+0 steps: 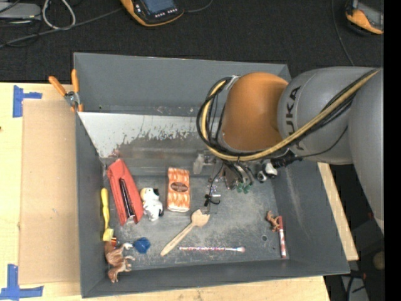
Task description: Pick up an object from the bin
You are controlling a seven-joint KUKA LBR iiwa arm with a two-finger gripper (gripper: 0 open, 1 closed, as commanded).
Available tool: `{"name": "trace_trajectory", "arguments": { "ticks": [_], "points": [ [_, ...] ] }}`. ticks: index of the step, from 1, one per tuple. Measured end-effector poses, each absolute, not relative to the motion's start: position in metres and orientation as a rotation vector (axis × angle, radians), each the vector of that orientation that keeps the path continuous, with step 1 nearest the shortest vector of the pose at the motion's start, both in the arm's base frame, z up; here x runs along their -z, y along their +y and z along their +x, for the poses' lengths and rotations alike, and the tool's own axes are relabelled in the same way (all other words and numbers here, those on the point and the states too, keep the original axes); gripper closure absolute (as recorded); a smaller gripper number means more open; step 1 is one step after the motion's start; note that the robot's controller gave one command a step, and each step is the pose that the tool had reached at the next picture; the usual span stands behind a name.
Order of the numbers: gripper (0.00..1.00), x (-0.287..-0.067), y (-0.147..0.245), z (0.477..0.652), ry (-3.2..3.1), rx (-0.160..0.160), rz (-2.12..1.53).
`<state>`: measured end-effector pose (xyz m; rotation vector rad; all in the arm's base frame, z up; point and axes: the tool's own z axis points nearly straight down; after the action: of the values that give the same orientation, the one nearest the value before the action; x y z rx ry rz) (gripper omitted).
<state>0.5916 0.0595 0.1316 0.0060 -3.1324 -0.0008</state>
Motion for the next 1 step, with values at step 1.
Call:
{"name": "trace_trajectory", "arguments": {
  "ticks": [1],
  "points": [
    [0.00,-0.1352,0.0592,0.5936,-3.139,0.001,0.004]
  ]
}}
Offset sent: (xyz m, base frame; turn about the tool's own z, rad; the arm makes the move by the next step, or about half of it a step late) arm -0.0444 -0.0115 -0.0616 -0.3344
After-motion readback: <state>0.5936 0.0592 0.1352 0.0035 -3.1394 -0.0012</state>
